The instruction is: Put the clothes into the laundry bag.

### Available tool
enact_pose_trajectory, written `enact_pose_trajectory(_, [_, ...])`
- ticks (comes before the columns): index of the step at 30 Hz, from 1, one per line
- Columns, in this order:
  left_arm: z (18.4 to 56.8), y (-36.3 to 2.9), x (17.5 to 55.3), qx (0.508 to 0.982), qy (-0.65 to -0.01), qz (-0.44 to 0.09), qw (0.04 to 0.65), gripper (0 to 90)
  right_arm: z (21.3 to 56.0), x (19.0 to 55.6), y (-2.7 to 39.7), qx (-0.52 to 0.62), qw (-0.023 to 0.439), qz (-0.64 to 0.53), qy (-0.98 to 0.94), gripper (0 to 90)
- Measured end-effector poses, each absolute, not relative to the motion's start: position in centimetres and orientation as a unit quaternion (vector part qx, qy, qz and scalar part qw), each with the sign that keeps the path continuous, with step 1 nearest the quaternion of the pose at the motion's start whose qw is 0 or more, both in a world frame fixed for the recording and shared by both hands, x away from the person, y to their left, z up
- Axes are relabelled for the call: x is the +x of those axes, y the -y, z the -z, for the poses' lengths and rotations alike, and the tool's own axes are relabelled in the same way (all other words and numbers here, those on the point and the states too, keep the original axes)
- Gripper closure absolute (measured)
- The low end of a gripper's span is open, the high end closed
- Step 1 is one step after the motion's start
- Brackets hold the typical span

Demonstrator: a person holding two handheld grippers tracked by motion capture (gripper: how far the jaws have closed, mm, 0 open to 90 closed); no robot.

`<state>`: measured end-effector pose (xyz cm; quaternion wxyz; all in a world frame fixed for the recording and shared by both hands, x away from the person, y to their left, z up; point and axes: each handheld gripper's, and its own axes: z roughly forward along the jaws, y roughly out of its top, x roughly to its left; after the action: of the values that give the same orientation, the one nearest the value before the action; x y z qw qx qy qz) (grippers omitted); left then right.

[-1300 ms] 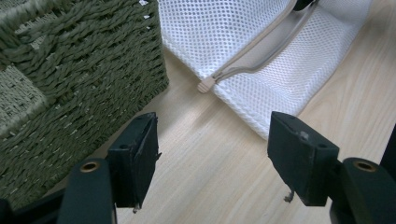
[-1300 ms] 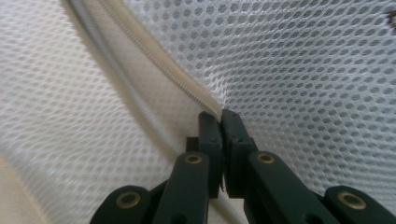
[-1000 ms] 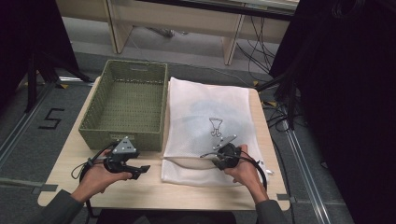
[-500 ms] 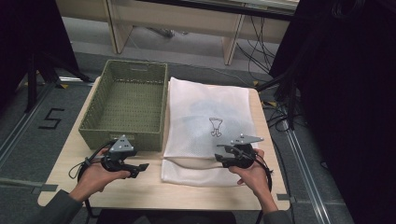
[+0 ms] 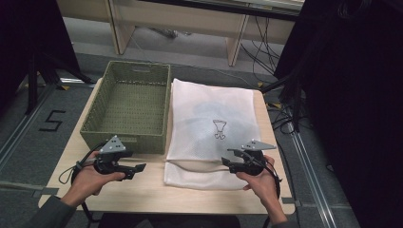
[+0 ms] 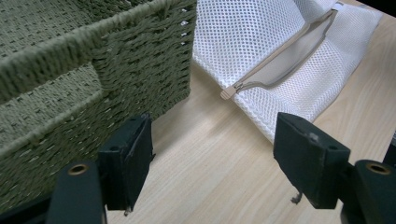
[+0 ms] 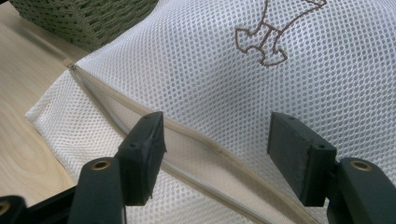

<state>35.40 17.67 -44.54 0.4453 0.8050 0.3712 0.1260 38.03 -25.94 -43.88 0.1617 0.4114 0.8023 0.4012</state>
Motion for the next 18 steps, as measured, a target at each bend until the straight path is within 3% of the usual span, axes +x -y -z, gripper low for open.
enact_pose_trajectory(18, [44.5, -18.9, 34.6, 0.801, -0.372, -0.138, 0.449, 25.1, 44.2, 36.7, 26.2, 0.416, 0.146, -0.402, -0.803, 34.4])
